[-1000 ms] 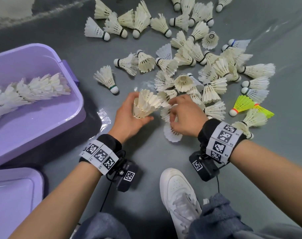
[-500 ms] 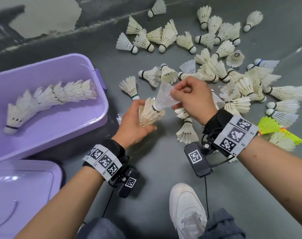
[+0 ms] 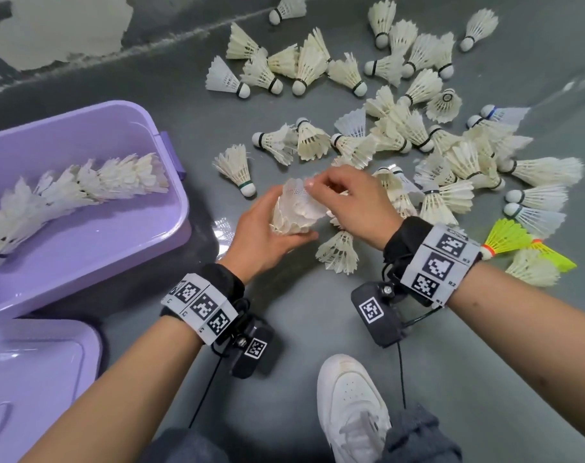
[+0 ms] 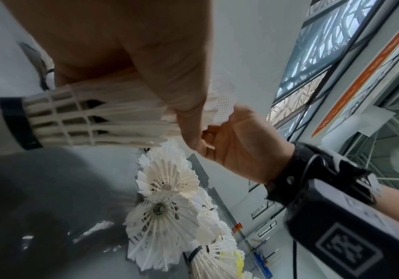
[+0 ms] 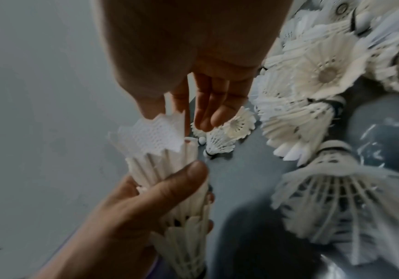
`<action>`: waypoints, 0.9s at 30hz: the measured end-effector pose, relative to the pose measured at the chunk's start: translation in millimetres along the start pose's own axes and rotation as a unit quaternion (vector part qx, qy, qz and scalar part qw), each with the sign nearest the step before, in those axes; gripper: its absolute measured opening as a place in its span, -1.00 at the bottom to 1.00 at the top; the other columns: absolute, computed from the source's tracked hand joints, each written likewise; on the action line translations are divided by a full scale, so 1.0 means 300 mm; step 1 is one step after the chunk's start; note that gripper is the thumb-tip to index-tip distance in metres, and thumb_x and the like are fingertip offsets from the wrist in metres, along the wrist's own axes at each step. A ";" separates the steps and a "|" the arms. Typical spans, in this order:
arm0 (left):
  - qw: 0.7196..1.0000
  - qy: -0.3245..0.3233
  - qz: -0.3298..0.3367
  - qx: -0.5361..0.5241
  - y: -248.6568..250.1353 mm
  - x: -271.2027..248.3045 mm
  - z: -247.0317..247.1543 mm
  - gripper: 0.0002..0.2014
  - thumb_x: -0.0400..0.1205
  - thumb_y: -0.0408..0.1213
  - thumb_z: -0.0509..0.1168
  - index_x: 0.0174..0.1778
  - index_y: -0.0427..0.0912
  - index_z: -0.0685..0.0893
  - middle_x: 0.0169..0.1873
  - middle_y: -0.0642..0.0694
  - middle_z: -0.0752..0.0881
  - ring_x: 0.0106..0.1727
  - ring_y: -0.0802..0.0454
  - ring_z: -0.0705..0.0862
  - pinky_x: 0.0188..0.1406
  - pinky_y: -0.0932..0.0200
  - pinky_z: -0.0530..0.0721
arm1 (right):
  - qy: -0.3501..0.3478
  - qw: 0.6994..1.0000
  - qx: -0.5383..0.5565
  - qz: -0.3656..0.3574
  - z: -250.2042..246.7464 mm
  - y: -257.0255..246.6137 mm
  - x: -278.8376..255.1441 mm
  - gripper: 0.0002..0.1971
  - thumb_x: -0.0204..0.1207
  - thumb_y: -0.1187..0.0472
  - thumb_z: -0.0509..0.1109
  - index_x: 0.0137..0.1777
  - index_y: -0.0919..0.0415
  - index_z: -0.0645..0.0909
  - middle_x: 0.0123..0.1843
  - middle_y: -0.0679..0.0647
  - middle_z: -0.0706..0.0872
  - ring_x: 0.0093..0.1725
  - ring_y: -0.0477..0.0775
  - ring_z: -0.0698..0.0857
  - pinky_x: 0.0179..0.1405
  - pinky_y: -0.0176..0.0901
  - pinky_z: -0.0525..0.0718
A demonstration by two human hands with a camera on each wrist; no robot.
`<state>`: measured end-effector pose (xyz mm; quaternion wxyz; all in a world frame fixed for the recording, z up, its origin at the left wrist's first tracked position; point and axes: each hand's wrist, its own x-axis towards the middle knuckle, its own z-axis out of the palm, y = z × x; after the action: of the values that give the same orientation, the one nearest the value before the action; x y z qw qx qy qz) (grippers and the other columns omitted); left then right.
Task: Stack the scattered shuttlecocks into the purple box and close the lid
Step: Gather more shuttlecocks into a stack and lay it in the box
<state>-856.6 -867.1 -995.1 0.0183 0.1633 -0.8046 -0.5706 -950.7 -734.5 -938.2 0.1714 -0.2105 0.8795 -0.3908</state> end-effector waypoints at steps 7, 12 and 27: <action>0.998 0.051 -0.028 -0.001 -0.030 0.013 -0.035 -0.35 0.32 -0.08 0.62 0.21 0.24 0.40 -0.03 0.20 0.64 -0.04 0.29 0.60 -0.10 0.70 0.40 | -0.142 0.981 -0.093 0.090 -0.046 0.108 -0.022 -0.62 0.29 0.40 0.41 0.02 -0.04 0.71 0.22 -0.05 0.60 0.25 -0.04 0.55 0.20 -0.22 0.48; 0.998 0.058 -0.029 -0.001 -0.040 -0.004 -0.039 -0.35 0.29 -0.07 0.64 0.18 0.28 0.41 -0.05 0.25 0.65 -0.01 0.26 0.61 -0.02 0.59 0.47 | -0.290 0.926 -0.241 0.008 -0.039 0.096 -0.053 -0.32 0.14 0.41 0.26 0.15 -0.34 0.61 0.52 -0.22 0.34 0.53 0.02 0.14 0.54 0.15 0.15; 0.998 0.056 -0.037 -0.006 -0.018 -0.022 -0.057 -0.33 0.33 -0.22 0.63 0.31 0.11 0.48 -0.10 0.42 0.56 0.01 0.25 0.58 -0.12 0.76 0.37 | -0.243 0.897 -0.352 -0.112 -0.024 0.167 -0.028 -0.72 0.45 -0.08 0.43 0.10 0.01 0.63 0.25 0.04 0.60 0.22 0.13 0.59 0.21 0.01 0.50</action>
<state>-845.4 -882.5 -993.0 0.0435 0.2246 -0.7924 -0.5655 -958.6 -695.4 -970.6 0.2499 -0.4429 0.8610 -0.0092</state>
